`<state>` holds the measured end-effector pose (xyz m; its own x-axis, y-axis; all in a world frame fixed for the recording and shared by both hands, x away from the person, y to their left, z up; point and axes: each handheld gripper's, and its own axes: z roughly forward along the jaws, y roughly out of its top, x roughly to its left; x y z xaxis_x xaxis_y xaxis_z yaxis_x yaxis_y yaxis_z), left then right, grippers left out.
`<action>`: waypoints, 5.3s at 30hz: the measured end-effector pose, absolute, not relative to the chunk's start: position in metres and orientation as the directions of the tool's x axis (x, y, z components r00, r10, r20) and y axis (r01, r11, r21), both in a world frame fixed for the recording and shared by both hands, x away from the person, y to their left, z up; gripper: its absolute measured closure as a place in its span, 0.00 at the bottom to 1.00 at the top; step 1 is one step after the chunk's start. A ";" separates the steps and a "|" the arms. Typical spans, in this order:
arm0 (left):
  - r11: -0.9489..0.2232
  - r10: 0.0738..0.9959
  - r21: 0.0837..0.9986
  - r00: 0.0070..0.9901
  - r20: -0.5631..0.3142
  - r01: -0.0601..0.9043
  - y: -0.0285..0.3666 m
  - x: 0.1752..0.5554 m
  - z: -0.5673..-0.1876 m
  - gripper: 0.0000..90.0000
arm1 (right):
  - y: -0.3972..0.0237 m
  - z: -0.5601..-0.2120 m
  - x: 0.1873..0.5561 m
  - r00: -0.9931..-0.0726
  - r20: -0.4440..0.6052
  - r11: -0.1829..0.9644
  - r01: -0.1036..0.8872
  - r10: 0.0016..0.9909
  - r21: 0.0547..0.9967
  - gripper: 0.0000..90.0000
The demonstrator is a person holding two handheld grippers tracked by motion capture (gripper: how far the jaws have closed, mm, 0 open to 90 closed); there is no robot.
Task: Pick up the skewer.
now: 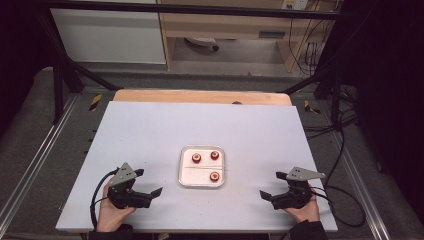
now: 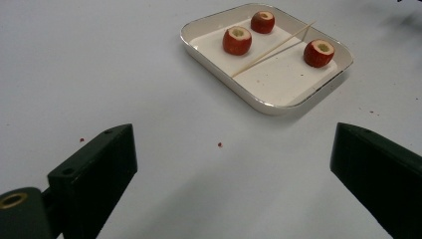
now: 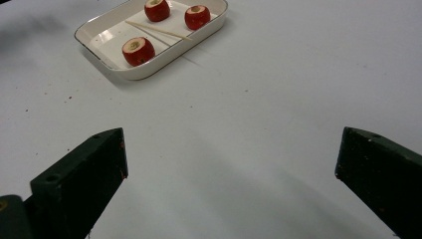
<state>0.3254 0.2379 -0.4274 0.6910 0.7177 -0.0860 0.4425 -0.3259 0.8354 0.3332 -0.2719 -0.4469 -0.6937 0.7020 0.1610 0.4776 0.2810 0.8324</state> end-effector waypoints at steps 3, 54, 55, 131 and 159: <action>-0.326 0.715 0.834 0.694 -0.091 0.445 0.237 0.326 -0.428 0.05 | -0.272 -0.447 0.333 -0.695 0.157 0.285 0.476 0.702 0.832 0.01; -0.404 0.752 0.764 0.659 -0.035 0.502 0.148 0.385 -0.418 0.82 | -0.266 -0.451 0.335 -0.700 0.133 0.326 0.481 0.702 0.814 0.01; -0.404 0.752 0.764 0.659 -0.035 0.502 0.148 0.385 -0.418 0.85 | -0.266 -0.451 0.335 -0.701 0.133 0.326 0.480 0.701 0.814 0.01; -0.606 0.574 0.671 0.819 -0.004 0.428 0.099 0.397 -0.442 0.85 | -0.265 -0.452 0.335 -0.706 0.132 0.333 0.480 0.696 0.812 0.01; -0.576 0.565 0.715 0.825 -0.001 0.396 0.104 0.385 -0.433 0.98 | -0.260 -0.450 0.337 -0.715 0.115 0.352 0.470 0.690 0.809 0.01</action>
